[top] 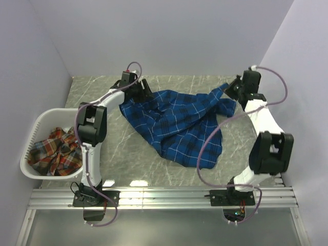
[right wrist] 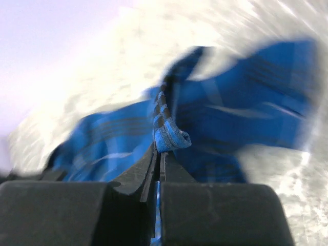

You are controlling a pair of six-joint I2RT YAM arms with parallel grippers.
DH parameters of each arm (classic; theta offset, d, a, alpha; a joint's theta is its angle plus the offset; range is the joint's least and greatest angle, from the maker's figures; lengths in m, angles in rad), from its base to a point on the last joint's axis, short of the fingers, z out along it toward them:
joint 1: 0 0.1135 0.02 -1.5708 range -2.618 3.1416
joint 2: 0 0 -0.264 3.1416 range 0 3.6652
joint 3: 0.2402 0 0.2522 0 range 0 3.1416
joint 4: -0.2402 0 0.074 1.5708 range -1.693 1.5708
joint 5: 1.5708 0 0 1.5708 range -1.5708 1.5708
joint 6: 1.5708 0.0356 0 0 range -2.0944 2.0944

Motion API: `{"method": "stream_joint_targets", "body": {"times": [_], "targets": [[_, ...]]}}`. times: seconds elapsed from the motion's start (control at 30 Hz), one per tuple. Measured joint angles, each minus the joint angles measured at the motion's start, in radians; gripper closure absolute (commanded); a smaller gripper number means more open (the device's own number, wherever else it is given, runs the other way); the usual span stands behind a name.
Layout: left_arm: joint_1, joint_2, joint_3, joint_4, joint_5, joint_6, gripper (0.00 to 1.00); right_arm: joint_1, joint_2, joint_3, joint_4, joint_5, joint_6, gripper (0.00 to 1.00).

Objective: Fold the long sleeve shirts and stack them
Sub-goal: Flatten the shirt out

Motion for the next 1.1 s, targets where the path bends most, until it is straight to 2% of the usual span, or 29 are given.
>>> {"method": "stream_joint_targets", "body": {"times": [0.2,0.37,0.5,0.7,0.83,0.93,1.03,1.1], "targets": [[0.031,-0.245,-0.086,-0.011,-0.059,0.004,0.26,0.163,-0.239,0.018,-0.015,-0.105,-0.124,1.00],[0.075,-0.523,-0.126,-0.038,-0.157,0.027,0.24,0.426,-0.301,0.055,-0.081,-0.243,-0.261,1.00],[0.114,-0.681,-0.128,-0.082,-0.232,0.051,0.21,0.664,-0.300,0.069,-0.161,-0.393,-0.361,1.00],[0.149,-0.777,-0.139,-0.169,-0.311,0.087,0.21,0.977,-0.275,0.188,-0.351,-0.543,-0.501,1.00],[0.150,-0.815,-0.186,-0.200,-0.321,0.087,0.21,1.112,-0.274,0.298,-0.444,-0.606,-0.558,1.00],[0.150,-0.859,-0.239,-0.206,-0.320,0.083,0.21,1.181,-0.277,0.344,-0.460,-0.632,-0.588,0.90],[0.150,-0.910,-0.285,-0.214,-0.320,0.083,0.21,1.203,-0.281,0.331,-0.468,-0.615,-0.597,0.62],[0.150,-0.939,-0.308,-0.214,-0.317,0.083,0.21,1.202,-0.282,0.295,-0.468,-0.565,-0.595,0.54]]}}
